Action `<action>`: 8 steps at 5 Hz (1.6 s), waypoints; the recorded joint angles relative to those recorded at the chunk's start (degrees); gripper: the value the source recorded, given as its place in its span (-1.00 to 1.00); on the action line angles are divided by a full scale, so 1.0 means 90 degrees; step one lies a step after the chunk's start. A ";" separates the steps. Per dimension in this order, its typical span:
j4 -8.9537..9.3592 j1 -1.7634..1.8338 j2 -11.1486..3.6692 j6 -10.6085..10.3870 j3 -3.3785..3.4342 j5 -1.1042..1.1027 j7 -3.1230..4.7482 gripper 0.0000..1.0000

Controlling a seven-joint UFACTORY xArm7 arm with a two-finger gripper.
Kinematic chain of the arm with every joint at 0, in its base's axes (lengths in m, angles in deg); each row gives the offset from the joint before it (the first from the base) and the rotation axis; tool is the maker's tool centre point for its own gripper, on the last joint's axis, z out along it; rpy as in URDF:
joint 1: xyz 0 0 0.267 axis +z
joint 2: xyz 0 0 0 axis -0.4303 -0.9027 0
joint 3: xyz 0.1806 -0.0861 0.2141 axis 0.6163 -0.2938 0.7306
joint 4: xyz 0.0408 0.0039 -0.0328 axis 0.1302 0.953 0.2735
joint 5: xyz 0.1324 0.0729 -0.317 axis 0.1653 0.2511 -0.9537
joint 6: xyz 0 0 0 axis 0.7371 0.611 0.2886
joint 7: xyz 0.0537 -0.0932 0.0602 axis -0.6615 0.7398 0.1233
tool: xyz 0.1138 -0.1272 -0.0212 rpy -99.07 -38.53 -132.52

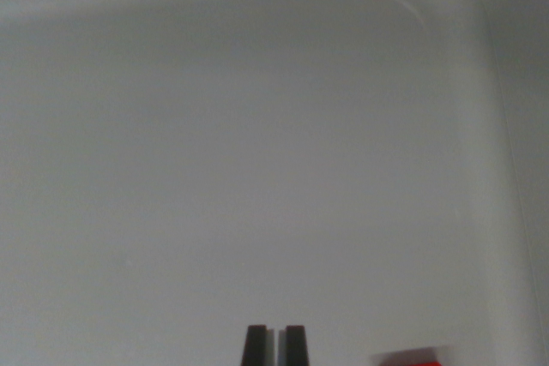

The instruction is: Reach red block

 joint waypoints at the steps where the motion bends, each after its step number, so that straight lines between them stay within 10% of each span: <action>1: 0.0251 -0.0051 -0.0047 -0.0289 -0.0053 -0.0011 -0.0018 -1.00; 8: 0.1029 -0.0210 -0.0193 -0.1185 -0.0218 -0.0043 -0.0074 -1.00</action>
